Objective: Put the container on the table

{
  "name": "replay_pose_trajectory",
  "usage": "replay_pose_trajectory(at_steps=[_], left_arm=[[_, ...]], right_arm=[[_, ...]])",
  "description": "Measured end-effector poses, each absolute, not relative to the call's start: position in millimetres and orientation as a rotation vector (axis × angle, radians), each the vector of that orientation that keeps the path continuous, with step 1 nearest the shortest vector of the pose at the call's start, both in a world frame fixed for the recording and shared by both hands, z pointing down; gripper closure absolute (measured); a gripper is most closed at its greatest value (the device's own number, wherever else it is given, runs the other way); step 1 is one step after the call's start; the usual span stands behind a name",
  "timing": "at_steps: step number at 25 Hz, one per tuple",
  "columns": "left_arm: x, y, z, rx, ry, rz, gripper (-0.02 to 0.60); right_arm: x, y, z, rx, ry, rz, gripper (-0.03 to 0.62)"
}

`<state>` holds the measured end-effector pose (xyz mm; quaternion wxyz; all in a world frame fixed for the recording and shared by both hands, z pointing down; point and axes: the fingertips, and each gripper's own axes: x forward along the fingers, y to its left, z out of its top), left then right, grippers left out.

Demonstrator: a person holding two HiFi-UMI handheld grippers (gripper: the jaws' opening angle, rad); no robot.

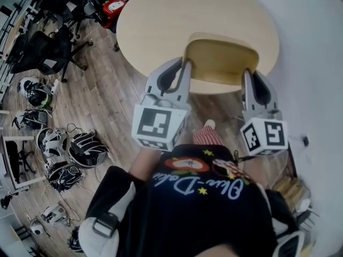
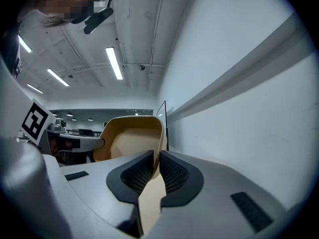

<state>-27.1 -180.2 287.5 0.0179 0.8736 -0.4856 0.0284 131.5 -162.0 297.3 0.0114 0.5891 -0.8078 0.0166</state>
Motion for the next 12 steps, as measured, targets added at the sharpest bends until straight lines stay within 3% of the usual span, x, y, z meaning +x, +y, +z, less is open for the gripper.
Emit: replay_pose_trajectory(at_steps=[12], left_arm=[[14, -258, 296, 2.62, -1.621, 0.167, 0.558]], right_arm=[[173, -252, 299, 1.684, -2.562, 0.055, 0.557]])
